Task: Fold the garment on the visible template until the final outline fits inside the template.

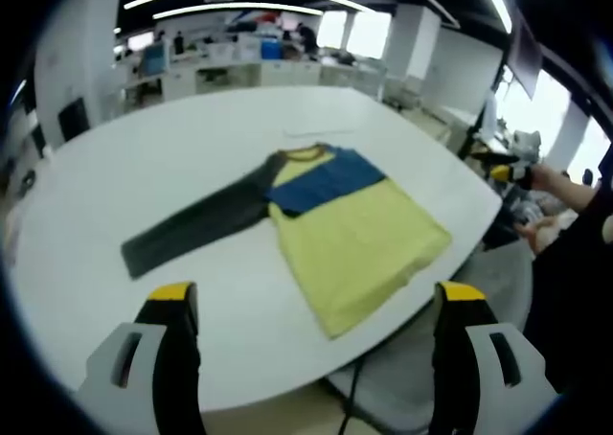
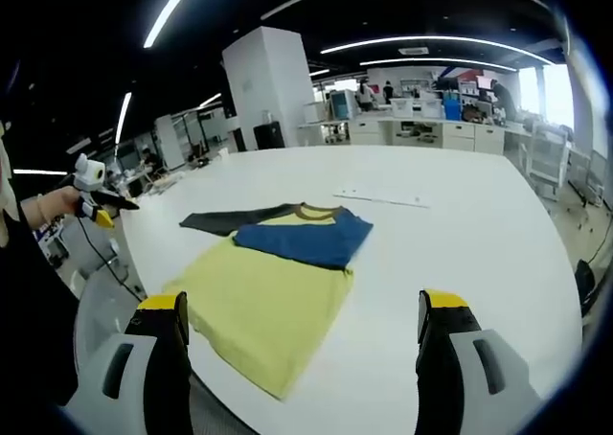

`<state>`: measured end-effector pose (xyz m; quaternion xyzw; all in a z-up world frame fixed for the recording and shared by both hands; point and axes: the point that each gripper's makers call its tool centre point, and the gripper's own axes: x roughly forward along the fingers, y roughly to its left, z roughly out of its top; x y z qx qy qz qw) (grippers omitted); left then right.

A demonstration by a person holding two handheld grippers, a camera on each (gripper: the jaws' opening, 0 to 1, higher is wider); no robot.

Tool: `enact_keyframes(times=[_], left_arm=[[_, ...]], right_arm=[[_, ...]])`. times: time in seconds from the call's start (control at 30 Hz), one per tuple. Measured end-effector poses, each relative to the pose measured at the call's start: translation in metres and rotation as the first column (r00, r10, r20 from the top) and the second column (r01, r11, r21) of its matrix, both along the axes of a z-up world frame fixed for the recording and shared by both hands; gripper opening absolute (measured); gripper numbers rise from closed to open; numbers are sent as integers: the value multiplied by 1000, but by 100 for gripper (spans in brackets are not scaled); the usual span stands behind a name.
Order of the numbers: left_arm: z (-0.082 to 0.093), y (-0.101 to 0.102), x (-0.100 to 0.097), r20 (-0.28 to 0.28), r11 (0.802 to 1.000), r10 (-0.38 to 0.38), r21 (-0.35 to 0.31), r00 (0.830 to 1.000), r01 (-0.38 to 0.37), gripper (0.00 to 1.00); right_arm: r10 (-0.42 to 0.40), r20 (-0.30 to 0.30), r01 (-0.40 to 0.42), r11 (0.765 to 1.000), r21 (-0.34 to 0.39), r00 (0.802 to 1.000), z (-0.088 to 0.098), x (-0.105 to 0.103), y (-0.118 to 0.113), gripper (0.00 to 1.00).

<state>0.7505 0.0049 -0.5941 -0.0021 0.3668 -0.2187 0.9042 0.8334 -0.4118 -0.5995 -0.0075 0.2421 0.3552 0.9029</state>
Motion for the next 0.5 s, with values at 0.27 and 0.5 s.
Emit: enact_keyframes(times=[0.27,0.5], left_arm=[[-3,21,14,-8,997,62,-48,998,-63,98],[-14,50,23,-44,993,100,-65,994,-103,95]], right_arm=[[-10,3,10,1000,-17,1000,-2,9,1,100],[-16,-16,16,999,-31,1000,-10,12,4,100]])
